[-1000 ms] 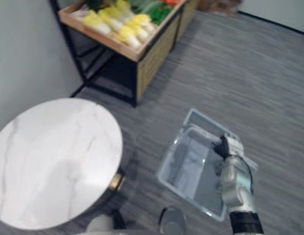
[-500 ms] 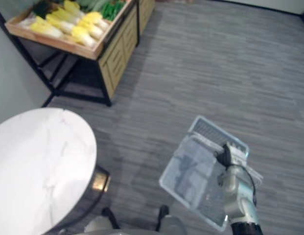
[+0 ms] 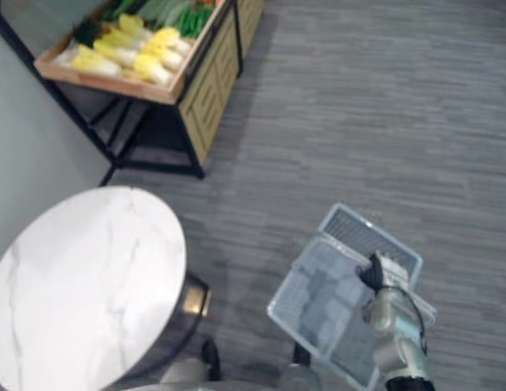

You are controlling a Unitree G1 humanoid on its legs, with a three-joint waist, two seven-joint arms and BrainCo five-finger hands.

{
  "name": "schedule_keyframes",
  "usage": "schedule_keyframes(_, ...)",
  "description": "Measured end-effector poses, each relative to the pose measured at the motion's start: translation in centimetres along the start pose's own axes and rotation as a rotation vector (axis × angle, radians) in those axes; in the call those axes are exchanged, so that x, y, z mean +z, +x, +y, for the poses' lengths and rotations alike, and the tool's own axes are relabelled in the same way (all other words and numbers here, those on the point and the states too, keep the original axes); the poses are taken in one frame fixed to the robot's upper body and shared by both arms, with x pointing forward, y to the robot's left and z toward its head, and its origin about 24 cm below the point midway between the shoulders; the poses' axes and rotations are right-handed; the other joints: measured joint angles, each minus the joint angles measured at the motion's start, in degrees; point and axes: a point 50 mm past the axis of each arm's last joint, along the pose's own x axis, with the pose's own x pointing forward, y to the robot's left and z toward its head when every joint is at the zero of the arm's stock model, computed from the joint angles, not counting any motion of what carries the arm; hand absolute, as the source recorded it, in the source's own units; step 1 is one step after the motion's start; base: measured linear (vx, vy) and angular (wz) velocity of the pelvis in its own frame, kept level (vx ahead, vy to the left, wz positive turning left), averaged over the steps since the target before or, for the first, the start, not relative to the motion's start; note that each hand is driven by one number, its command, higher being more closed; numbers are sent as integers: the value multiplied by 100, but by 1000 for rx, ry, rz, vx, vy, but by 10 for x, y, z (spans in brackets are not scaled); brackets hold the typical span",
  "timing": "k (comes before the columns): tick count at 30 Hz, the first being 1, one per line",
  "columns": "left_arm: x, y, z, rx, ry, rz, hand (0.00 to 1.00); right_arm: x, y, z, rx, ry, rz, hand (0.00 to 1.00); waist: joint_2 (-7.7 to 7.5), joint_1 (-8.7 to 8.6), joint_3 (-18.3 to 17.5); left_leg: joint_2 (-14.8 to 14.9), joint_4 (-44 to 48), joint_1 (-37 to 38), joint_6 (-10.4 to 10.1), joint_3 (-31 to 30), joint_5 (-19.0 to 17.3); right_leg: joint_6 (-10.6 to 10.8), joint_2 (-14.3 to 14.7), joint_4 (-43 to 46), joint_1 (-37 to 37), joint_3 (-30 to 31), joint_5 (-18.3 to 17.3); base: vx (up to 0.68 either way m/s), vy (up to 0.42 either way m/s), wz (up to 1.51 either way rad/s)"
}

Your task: Pick vegetable in the basket

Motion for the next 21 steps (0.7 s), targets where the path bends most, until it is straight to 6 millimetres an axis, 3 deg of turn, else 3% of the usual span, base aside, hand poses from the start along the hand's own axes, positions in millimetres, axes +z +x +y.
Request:
schedule_keyframes(4,5,1,2,3,17,-15,0,5,0,4,2,26,-2,100,-119,13,43,-52,122,-62,58,-44,-114,11,-55,125,-107,62,-2,27,42,-5)
schedule_keyframes(7,8,1,0,-2,18,-22,0,7,1,5,1,34,2,100,-165,134,66,-44,373,-104,52,-109,-399,16,-52,650,-415,319,-202,13,37,-50)
schedule_keyframes(8,6,1,2,4,19,-16,0,11,3,8,4,51,4,100,-230,146,85,-27,546,-84,122,-111,-666,-1,-63,1630,-913,376,-356,-11,54,-74)
schedule_keyframes(10,5,2,5,12,22,-13,0,17,6,12,12,65,1,100,-322,159,134,-13,559,-12,188,-37,-726,-19,-87,2493,-1385,288,-344,-38,32,-81)
schedule_keyframes(11,5,5,15,36,31,-16,0,22,5,18,23,85,1,100,-449,138,223,92,542,240,213,158,-802,-260,-171,3387,-1753,83,-162,-38,-7,-65)
schedule_keyframes(12,5,5,17,42,33,-14,0,23,4,19,23,90,0,100,-486,141,243,105,541,284,210,190,-810,-289,-187,3571,-1819,52,-138,-29,-42,-50)
schedule_keyframes(13,4,7,28,68,43,-17,0,26,5,19,9,99,-1,100,-642,86,393,156,548,493,229,207,-839,-576,-384,4639,-2157,-106,-183,41,-86,-5)
schedule_keyframes(14,5,8,32,79,47,-21,0,24,5,18,5,95,2,100,-718,72,405,177,557,563,211,171,-853,-621,-410,4907,-2185,-187,-205,91,-133,10)
schedule_keyframes(15,3,9,40,100,56,-16,0,23,5,17,-1,85,6,100,-842,63,393,205,619,629,160,108,-891,-747,-398,4882,-2098,-326,60,114,-117,19)
schedule_keyframes(17,6,10,41,101,65,-21,0,21,9,11,-24,63,10,100,-802,76,403,268,712,560,111,-36,-875,-762,-330,4758,-1979,-467,46,91,-81,14)
schedule_keyframes(20,17,8,28,74,61,-48,0,14,14,-3,-73,56,35,100,-680,56,504,311,627,461,137,-124,-785,-758,-427,4434,-2094,-246,-615,100,-107,19)
schedule_keyframes(21,17,8,29,74,66,-48,0,13,14,-3,-74,59,41,100,-652,57,498,309,622,462,129,-141,-783,-737,-509,3863,-2044,-16,-615,154,-145,21)
